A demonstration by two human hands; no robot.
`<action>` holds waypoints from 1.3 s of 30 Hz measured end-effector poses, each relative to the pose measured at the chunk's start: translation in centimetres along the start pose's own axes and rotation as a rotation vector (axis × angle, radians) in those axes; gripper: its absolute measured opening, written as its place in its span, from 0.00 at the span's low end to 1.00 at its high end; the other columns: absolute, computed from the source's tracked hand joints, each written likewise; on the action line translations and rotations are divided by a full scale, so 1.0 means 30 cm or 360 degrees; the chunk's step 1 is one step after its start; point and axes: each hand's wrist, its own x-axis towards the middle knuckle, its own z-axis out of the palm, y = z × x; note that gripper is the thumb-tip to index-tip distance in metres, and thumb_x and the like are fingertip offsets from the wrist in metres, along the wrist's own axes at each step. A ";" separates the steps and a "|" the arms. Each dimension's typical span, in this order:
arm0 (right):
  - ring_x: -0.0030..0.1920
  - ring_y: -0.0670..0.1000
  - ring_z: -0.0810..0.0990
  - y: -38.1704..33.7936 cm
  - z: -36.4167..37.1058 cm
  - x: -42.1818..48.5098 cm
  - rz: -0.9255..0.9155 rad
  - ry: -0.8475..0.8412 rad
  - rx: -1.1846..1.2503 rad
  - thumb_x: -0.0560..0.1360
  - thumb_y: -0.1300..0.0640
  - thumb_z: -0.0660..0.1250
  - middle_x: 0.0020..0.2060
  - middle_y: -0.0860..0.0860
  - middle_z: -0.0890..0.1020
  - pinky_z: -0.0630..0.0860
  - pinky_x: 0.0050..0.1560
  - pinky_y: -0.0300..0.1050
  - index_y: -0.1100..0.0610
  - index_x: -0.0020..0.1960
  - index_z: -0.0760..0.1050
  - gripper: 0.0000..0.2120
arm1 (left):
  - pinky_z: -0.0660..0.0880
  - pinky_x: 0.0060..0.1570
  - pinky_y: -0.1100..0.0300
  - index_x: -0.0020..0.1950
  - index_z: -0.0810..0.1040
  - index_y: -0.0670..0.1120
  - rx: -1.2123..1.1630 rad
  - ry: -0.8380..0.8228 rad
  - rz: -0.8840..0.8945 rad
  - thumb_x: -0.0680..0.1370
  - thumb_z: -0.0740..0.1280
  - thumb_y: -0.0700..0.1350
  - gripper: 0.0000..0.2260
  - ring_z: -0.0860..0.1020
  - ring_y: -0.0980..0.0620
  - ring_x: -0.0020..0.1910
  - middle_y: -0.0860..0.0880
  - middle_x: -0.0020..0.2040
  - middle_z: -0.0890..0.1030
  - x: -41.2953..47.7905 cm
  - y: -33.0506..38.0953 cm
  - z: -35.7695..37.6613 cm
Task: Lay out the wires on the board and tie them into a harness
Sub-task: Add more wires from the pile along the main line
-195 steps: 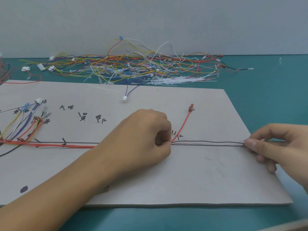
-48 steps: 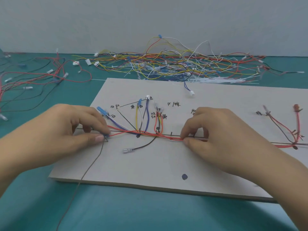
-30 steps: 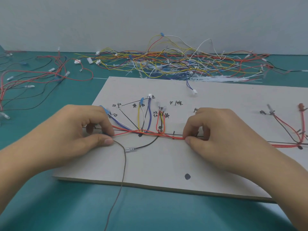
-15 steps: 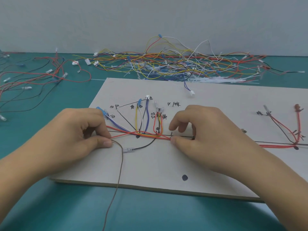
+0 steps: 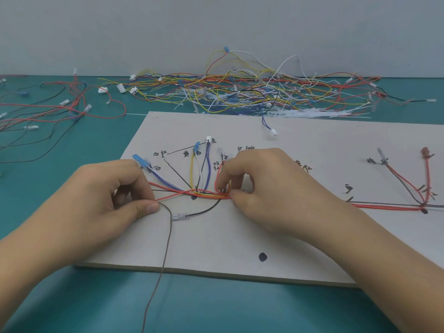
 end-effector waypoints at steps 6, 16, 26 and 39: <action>0.39 0.39 0.77 0.008 0.012 0.019 0.0051 -0.0027 0.0112 0.71 0.57 0.68 0.38 0.43 0.83 0.77 0.40 0.43 0.46 0.45 0.84 0.08 | 0.68 0.26 0.72 0.43 0.82 0.58 0.0048 -0.0027 -0.0176 0.68 0.78 0.57 0.08 0.75 0.56 0.31 0.55 0.37 0.79 -0.004 -0.005 -0.008; 0.47 0.49 0.78 -0.023 0.040 -0.001 0.0016 0.0063 0.0000 0.75 0.57 0.67 0.41 0.44 0.80 0.79 0.49 0.50 0.50 0.45 0.79 0.03 | 0.69 0.17 0.68 0.49 0.83 0.58 -0.0168 0.0056 -0.0498 0.68 0.75 0.64 0.15 0.76 0.58 0.18 0.62 0.30 0.80 -0.035 0.037 0.012; 0.49 0.52 0.76 -0.041 0.027 -0.007 0.0003 0.0060 -0.0230 0.76 0.55 0.65 0.43 0.45 0.79 0.75 0.45 0.47 0.48 0.45 0.74 0.02 | 0.67 0.25 0.72 0.44 0.82 0.57 -0.0071 0.0351 -0.0493 0.71 0.79 0.50 0.08 0.75 0.57 0.24 0.59 0.37 0.81 -0.061 0.069 0.066; 0.43 0.46 0.75 0.014 -0.006 -0.059 0.0086 0.0147 -0.0091 0.74 0.55 0.67 0.38 0.42 0.79 0.78 0.45 0.49 0.47 0.42 0.77 0.03 | 0.72 0.27 0.61 0.38 0.83 0.56 -0.0245 0.0221 -0.0453 0.72 0.79 0.45 0.07 0.78 0.55 0.22 0.55 0.39 0.81 -0.029 0.155 0.077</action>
